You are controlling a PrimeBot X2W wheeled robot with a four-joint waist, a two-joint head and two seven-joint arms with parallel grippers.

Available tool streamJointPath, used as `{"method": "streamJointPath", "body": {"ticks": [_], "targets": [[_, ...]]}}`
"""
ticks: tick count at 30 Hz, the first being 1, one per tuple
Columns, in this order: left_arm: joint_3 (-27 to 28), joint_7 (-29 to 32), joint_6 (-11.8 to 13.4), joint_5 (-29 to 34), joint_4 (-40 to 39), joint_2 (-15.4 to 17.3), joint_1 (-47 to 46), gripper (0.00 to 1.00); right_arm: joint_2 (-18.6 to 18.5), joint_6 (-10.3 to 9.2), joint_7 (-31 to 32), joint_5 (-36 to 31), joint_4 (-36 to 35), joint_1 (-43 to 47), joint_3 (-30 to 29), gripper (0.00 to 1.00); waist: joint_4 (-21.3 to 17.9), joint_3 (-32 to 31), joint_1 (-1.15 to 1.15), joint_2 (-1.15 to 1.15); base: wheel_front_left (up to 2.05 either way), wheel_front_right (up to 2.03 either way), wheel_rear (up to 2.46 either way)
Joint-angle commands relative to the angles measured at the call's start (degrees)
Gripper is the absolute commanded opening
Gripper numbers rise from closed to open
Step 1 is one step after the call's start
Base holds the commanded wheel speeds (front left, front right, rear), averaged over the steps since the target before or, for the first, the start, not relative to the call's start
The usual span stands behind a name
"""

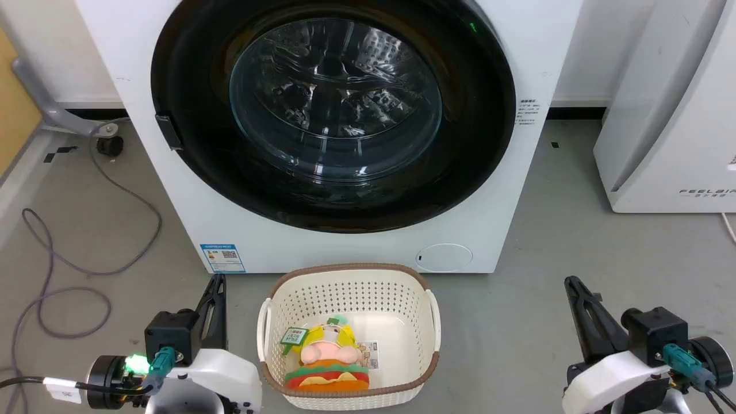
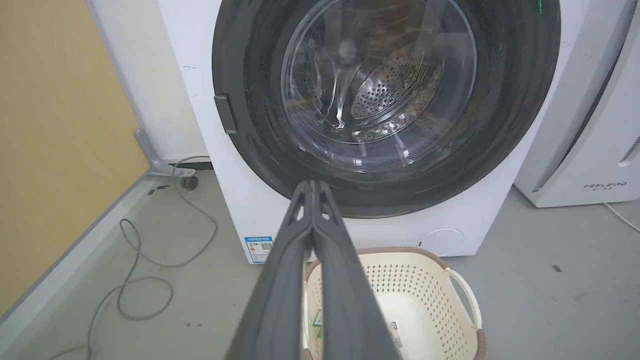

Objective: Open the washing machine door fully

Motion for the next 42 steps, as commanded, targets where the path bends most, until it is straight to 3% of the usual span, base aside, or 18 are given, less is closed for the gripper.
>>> {"method": "streamJointPath", "body": {"ticks": [1, 28, 29, 40, 41, 42], "targets": [[0.1, 0.0, -0.2, 0.2, -0.2, 0.0, 1.0, 0.0, 0.2, 0.03, 0.0, -0.4, -0.3, 0.4, 0.0, 0.0, 0.0, 0.0, 0.0, 0.0, 0.0, 0.0, 0.0], [0.1, 0.0, -0.2, 0.2, -0.2, 0.0, 1.0, 0.0, 0.2, 0.03, 0.0, -0.4, -0.3, 0.4, 0.0, 0.0, 0.0, 0.0, 0.0, 0.0, 0.0, 0.0, 0.0], [0.0, 0.0, 0.0, 0.0, 0.0, 0.0, 0.0, 1.0, 0.0, 0.0, 0.0, 0.0, 0.0, 0.0, 0.0, 1.0, 0.0, 0.0, 0.0, 0.0, 0.0, 0.0, 0.0], [-1.0, -1.0, 0.0, -0.6, 1.4, 0.0, -0.5, 1.0, 0.0, -0.01, -1.0, 1.1, 1.4, 0.0, 0.1, 1.0, -0.1, 0.0, 0.0, 0.0, 0.0, 0.0, 0.0], [-1.1, -1.2, 0.0, -0.7, 1.6, 0.0, -0.5, 1.0, 0.0, -0.01, -1.1, 1.2, 1.5, 0.0, 0.1, 0.76, -0.1, 0.0, 0.0, 0.0, 0.0, 0.0, 0.0], [-1.3, -1.3, 0.0, -0.8, 1.7, 0.0, -0.6, 1.0, 0.0, -0.01, -1.3, 1.4, 1.6, 0.0, 0.1, 0.0, -0.1, 0.0, 0.0, 0.0, 0.0, 0.0, 0.0]]}}
